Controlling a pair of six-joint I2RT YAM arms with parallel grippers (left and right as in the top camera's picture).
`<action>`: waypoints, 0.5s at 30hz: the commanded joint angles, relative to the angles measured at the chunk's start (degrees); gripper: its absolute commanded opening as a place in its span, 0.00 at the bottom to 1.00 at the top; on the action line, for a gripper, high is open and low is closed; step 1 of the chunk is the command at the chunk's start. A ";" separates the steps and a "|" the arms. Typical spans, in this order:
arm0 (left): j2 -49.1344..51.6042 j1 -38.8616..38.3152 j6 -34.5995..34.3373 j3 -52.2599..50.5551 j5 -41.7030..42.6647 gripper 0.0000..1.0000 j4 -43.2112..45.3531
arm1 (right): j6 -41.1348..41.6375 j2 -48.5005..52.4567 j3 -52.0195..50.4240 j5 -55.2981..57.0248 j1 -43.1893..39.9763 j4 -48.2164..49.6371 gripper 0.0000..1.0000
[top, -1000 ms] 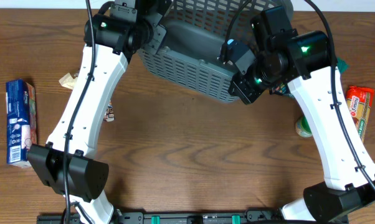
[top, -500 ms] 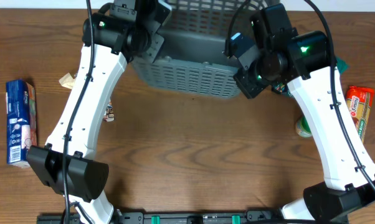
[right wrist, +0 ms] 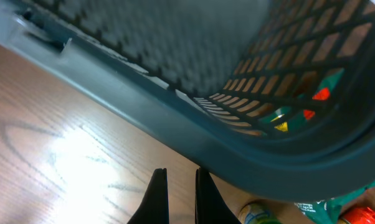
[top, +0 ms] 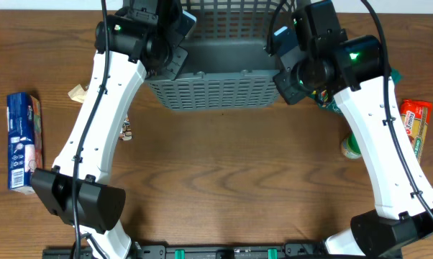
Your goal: Pack container
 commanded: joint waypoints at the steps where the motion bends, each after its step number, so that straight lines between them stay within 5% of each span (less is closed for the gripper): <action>1: 0.55 0.02 -1.01 -0.50 -0.70 0.06 -0.92 | 1.64 -0.61 -0.20 1.60 -0.52 0.76 0.01; 10: -0.72 0.02 -0.92 -0.48 -3.37 0.08 2.08 | 1.88 -0.68 -0.17 -1.31 -0.42 0.57 0.01; 15: -3.50 0.02 -0.94 -0.48 -3.48 0.32 3.65 | 3.54 -2.19 -0.13 -6.01 -0.42 0.57 0.04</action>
